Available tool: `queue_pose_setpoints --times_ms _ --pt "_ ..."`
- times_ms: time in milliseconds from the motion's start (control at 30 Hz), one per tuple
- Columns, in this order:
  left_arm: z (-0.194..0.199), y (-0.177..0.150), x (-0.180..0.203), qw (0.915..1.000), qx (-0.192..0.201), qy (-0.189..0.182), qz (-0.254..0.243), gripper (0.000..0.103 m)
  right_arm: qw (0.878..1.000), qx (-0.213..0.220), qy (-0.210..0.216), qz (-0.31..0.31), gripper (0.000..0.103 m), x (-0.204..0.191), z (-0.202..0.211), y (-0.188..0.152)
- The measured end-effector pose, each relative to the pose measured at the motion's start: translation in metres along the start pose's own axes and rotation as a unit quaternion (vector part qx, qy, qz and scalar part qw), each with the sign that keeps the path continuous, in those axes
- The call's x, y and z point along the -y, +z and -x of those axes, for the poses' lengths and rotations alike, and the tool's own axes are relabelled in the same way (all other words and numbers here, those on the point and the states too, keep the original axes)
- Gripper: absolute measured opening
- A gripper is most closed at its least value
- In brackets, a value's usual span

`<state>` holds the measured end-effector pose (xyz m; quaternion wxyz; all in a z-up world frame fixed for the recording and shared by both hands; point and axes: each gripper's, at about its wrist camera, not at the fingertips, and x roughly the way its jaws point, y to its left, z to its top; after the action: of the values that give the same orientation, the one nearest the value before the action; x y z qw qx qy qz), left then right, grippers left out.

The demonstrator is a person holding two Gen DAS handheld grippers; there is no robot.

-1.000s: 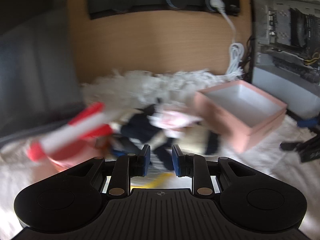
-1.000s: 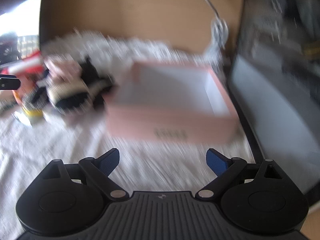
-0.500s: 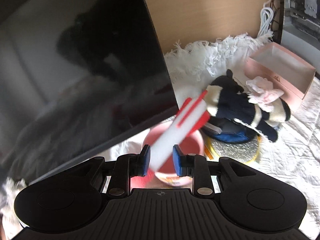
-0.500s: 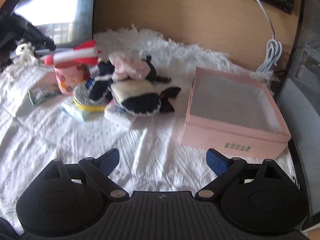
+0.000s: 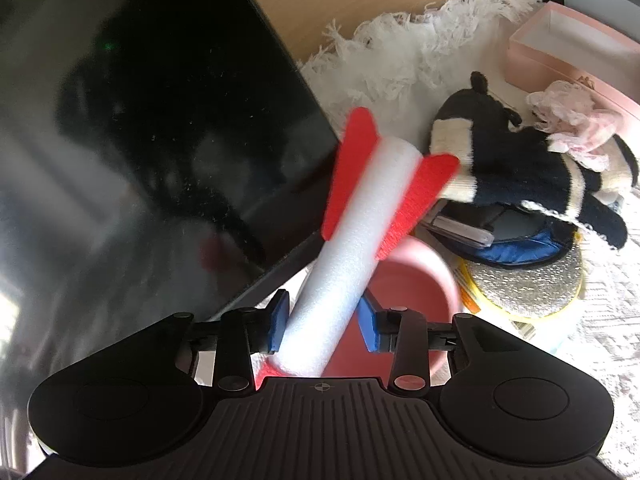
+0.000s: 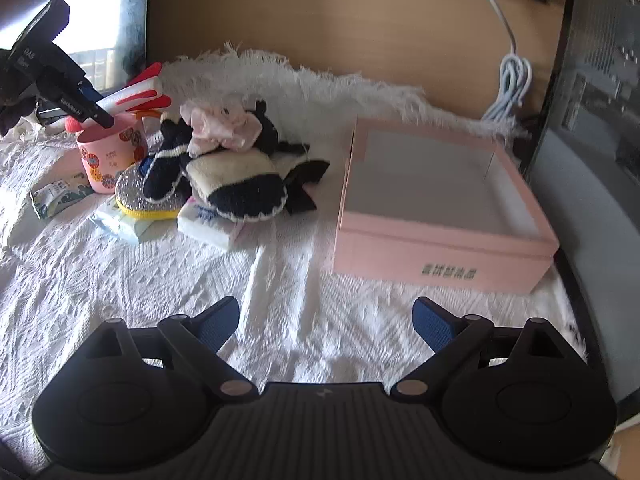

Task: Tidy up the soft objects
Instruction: 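Grasp the white-red foam rocket with left tool while right tool grasps pink lace cloth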

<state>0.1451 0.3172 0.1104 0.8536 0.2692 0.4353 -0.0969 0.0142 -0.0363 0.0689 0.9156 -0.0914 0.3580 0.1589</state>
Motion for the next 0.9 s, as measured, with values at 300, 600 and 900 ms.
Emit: queue_pose_setpoints --times_ms 300,600,900 --pt "0.088 -0.045 0.033 0.9855 0.086 -0.045 0.139 0.040 0.995 0.058 0.029 0.077 0.084 -0.023 -0.010 0.038" --pt "0.097 -0.111 0.136 0.9377 0.061 -0.160 0.303 0.040 0.989 0.081 0.111 0.052 0.081 -0.051 -0.067 0.108" --pt "0.082 -0.123 0.210 0.9146 0.024 -0.201 0.350 0.040 0.990 0.014 0.142 0.009 0.027 -0.062 -0.115 0.130"
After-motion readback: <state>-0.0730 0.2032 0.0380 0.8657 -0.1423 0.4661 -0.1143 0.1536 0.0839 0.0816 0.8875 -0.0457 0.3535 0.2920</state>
